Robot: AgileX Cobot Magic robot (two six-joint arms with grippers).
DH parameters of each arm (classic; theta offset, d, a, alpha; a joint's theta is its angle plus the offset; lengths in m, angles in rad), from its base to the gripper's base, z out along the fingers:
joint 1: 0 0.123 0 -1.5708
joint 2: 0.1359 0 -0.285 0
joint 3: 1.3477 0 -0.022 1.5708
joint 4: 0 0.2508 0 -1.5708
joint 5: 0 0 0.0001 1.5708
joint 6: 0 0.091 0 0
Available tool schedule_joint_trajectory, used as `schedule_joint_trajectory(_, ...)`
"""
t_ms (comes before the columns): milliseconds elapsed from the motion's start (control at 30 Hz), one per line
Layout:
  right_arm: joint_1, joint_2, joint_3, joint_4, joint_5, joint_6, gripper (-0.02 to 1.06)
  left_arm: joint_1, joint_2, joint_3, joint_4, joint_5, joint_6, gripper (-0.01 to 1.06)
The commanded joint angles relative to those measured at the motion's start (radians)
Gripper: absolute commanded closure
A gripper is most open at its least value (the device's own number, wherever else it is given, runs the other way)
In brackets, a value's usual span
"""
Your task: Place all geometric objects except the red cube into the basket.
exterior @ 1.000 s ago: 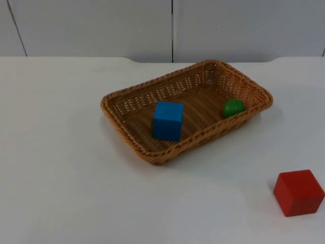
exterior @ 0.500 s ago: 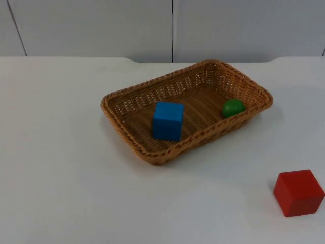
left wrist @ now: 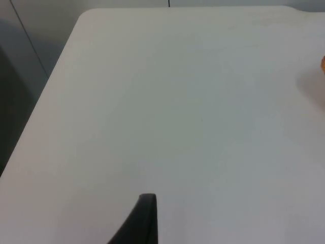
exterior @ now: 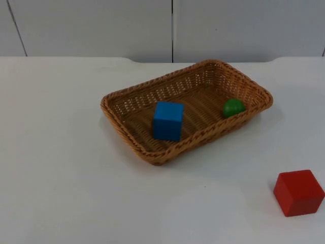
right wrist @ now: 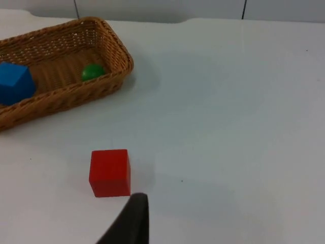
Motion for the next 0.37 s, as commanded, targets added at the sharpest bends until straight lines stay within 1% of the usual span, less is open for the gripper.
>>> schedule_joint_trajectory(0,-0.008,-0.004,0.004,-0.001,-0.001,-0.004,-0.01,-0.003,-0.004,0.004,0.001,-0.011,-0.006,0.00)
schedule_joint_trajectory(200,-0.008,-0.004,0.004,-0.001,-0.001,-0.004,-0.01,-0.007,-0.004,0.004,0.001,-0.011,-0.006,0.00)
schedule_joint_trajectory(333,-0.008,-0.004,0.004,-0.001,-0.001,-0.004,-0.01,-0.051,-0.004,0.004,0.001,-0.011,-0.006,0.00)
